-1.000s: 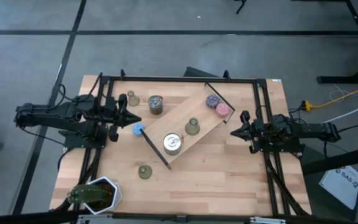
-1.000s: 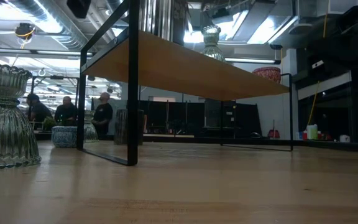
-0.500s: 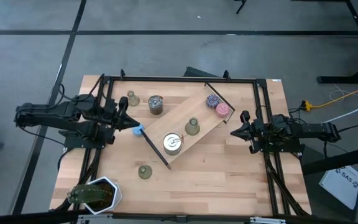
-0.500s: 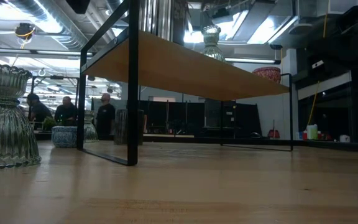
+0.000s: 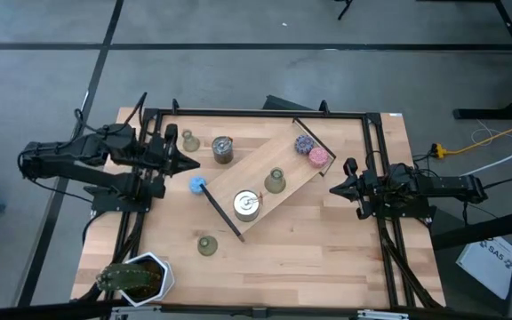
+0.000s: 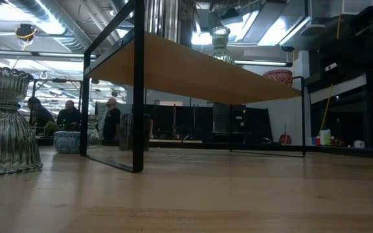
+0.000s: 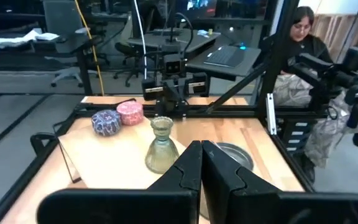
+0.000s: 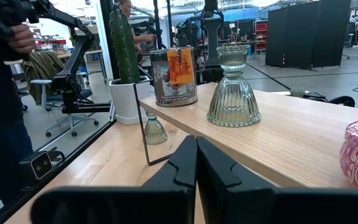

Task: Pick & Place candle stick holders
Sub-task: Put the silver scented candle on the shelf aligned with the other silver scented candle

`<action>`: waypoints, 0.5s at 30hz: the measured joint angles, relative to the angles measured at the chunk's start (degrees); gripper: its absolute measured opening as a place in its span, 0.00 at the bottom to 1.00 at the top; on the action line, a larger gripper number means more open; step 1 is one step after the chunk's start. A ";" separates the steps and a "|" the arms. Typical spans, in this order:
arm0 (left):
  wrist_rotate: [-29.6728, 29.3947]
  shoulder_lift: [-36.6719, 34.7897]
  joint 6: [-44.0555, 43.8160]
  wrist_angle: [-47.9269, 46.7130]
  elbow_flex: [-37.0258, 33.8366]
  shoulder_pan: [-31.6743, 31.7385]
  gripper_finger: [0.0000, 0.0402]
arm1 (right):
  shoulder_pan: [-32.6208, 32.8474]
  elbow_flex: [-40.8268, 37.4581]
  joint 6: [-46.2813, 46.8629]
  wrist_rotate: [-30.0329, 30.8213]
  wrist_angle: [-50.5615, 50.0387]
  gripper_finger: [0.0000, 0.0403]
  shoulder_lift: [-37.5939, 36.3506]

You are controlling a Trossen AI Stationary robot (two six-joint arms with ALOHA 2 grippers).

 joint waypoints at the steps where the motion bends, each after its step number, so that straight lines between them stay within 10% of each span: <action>1: 0.03 0.61 0.23 0.03 0.22 0.32 0.00 | 0.01 0.00 0.02 0.00 -0.01 0.02 0.00; 15: 0.54 7.47 0.35 -0.05 0.29 5.85 0.00 | 0.02 0.00 0.02 0.00 -0.02 0.02 0.00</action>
